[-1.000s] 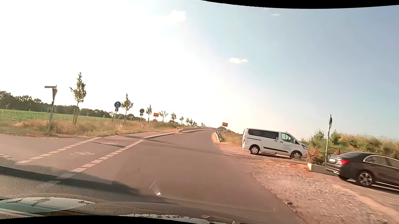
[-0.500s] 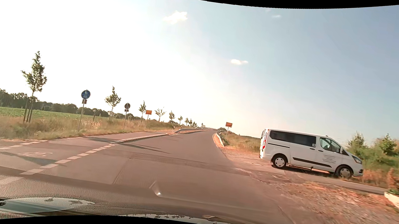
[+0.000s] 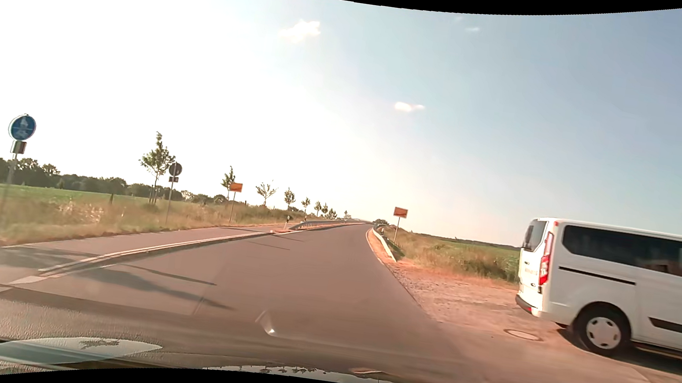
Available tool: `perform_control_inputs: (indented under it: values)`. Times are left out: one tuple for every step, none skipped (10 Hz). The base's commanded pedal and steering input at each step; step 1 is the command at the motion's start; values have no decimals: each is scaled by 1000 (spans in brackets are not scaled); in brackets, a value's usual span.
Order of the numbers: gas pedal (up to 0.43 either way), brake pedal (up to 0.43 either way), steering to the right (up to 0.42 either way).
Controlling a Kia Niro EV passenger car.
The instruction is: Follow the waypoints while adhering to traffic rules and regulations
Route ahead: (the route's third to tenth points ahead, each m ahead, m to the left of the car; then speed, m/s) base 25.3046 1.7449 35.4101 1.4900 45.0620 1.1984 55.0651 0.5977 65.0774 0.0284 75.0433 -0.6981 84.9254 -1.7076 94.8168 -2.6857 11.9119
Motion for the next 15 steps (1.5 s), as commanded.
perform_control_inputs:
  values:
    - [209, 0, -4]
    - [209, 0, -4]
    - [209, 0, -2]
    - [209, 0, -1]
    - [209, 0, 0]
    - [209, 0, 0]
    - [209, 0, 0]
    - [209, 0, 1]
    - [209, 0, 2]
    - [209, 0, 2]
    - [209, 0, 3]
    - [209, 0, 6]
    - [209, 0, 8]
    - [220, 0, 9]
    - [220, 0, 9]
